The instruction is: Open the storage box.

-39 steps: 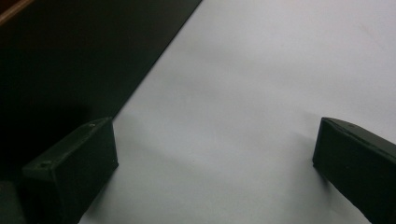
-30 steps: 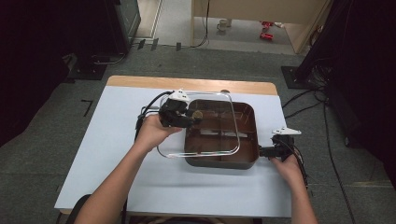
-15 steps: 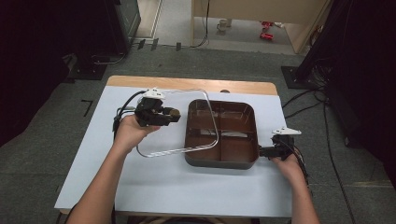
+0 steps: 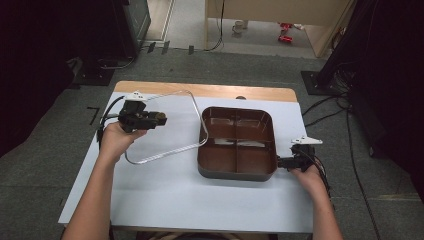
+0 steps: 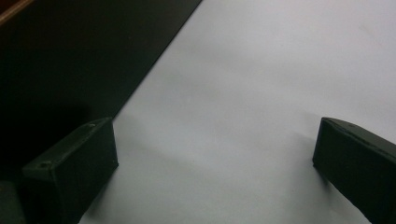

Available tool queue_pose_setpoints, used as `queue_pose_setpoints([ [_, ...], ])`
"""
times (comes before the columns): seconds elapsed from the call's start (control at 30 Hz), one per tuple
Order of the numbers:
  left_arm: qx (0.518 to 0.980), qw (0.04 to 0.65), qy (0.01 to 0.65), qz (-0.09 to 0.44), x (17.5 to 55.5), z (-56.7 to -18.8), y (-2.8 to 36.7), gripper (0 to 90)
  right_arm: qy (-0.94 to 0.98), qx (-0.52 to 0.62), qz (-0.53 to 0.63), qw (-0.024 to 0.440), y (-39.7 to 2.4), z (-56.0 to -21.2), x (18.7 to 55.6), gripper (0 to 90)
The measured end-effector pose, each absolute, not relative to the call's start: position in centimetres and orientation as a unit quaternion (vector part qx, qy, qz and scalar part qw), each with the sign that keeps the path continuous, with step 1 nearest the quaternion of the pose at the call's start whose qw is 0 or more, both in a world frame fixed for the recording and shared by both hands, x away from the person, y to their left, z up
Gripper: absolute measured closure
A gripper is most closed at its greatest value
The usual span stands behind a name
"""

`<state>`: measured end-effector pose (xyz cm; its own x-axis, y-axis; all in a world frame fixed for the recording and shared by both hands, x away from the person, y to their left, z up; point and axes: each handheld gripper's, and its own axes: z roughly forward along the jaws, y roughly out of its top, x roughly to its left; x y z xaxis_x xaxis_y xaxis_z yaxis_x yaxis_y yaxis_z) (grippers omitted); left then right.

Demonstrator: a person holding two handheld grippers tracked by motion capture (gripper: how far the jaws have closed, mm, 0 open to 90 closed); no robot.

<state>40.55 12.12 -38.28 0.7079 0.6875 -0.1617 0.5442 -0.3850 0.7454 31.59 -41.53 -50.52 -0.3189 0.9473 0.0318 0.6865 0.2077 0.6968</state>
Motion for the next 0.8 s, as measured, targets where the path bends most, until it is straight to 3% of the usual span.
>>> queue_pose_setpoints([
  [0.37, 0.806, 0.389, 0.432, 0.110, 42.6, -41.9, 15.8, 59.2, 0.749, 0.545, 0.314, 0.208, -41.5, -50.5, 31.6, 0.0],
  [0.8, 0.803, 0.350, 0.468, 0.115, 44.7, -45.8, 16.4, 59.1, 0.749, 0.545, 0.314, 0.208, -41.5, -50.5, 31.6, 0.0],
])
